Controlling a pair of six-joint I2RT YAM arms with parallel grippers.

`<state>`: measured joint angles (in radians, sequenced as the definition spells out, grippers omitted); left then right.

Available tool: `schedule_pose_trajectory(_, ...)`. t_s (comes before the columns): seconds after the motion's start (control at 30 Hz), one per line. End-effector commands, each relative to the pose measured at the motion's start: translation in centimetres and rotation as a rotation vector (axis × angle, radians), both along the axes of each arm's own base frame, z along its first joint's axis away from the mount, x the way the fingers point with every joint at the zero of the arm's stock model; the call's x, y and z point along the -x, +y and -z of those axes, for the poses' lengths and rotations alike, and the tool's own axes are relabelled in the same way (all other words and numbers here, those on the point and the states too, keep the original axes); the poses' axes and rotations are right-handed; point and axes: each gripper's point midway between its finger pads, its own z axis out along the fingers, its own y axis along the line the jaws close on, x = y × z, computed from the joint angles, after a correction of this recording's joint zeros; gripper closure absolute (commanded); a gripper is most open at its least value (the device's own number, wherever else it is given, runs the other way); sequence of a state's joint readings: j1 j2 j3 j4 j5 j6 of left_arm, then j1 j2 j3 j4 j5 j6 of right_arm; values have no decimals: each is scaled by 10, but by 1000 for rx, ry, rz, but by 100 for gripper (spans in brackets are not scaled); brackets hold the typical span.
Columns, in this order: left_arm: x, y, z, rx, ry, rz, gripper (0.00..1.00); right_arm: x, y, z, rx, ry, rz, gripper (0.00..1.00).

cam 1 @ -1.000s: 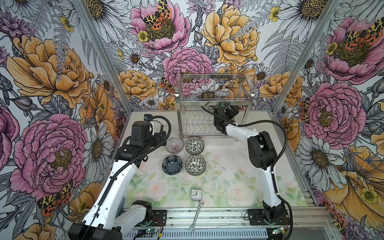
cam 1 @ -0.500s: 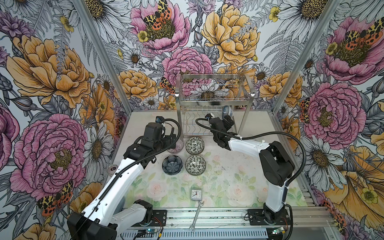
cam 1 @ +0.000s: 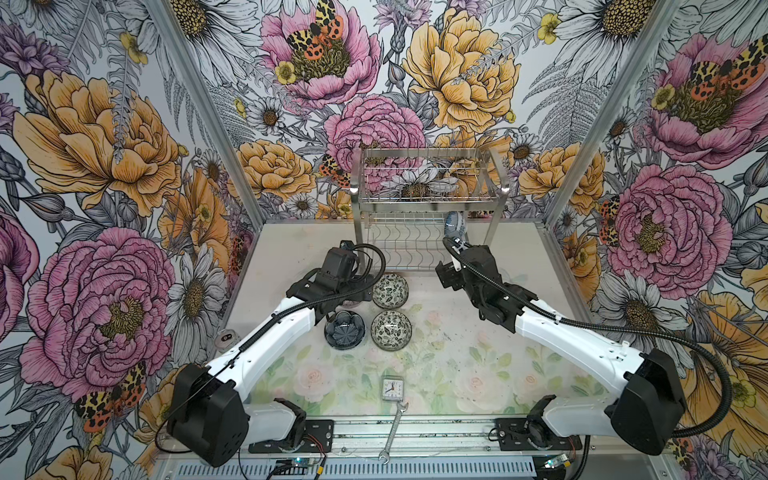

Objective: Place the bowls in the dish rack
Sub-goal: 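Grasp the green leaf-patterned bowl rim with left gripper while right gripper withdraws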

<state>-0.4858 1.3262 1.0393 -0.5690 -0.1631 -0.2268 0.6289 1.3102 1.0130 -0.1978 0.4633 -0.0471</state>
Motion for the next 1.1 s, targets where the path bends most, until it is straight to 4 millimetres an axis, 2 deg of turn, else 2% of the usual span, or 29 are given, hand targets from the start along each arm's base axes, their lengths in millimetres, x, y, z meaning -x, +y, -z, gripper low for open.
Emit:
schedule_pose_trajectory(0.0,-14,-19,4,50,-22,24,5,10,-6,17,-82,77,8,0)
schedule_pose_trajectory(0.1,-22,-29,17,45,-7,47,11,4,-16,17,-122,86,27,1)
schedule_pose_trajectory(0.23,-33,-37,34,21,15,70,24,-6,-23,14,-143,88,58,2)
schedule_pose_trajectory(0.37,-44,-45,42,5,18,92,38,-12,-23,13,-140,89,57,2)
schedule_pose_trajectory(0.6,-58,-58,54,2,20,119,50,-16,-21,15,-134,98,53,3)
schedule_pose_trajectory(1.07,-72,-56,73,1,54,129,56,-16,-27,13,-129,96,63,3)
